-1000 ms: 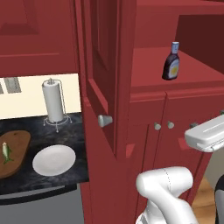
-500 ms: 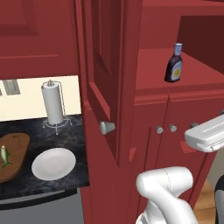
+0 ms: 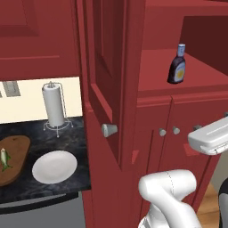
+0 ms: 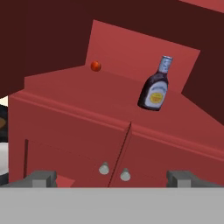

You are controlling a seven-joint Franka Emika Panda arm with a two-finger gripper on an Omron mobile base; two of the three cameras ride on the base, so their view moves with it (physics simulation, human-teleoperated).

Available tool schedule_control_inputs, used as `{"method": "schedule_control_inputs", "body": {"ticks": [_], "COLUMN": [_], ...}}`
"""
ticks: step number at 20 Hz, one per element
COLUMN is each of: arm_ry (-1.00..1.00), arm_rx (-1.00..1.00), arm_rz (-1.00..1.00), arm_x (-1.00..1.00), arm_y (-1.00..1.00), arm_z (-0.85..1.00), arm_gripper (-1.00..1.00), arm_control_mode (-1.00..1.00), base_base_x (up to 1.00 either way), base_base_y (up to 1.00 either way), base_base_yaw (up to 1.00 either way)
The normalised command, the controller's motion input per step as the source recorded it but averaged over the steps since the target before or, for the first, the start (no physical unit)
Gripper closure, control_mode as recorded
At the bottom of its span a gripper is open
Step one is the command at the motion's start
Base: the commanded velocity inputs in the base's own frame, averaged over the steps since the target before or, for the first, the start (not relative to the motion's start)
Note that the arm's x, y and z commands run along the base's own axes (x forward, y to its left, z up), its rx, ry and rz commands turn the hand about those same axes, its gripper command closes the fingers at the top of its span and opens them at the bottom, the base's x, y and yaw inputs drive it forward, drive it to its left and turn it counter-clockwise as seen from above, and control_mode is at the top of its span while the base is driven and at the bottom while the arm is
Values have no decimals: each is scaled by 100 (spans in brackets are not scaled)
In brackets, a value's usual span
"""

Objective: Pick the fish from the plate and place it on the cutting board. Then pick the condiment bottle from the cabinet and place it next to the cutting board.

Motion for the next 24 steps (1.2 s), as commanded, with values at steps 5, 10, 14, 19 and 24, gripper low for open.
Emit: {"method": "schedule_control_inputs", "body": {"ticks": [5, 10, 14, 19, 24], "arm_ry": [0, 0, 0, 3, 1], "arm_rx": [0, 0, 0, 0, 0], "arm_rz": [0, 0, 0, 0, 0], "arm_x": [0, 0, 0, 0, 0], "arm_y": [0, 0, 0, -1, -9], "arm_z": [0, 0, 0, 3, 15], "arm_gripper": [-100, -100, -100, -100, -100], "arm_control_mode": [100, 100, -100, -100, -100], "base_base_x": [0, 0, 0, 0, 0], "base_base_y": [0, 0, 0, 0, 0], "base_base_yaw": [0, 0, 0, 0, 0]}}
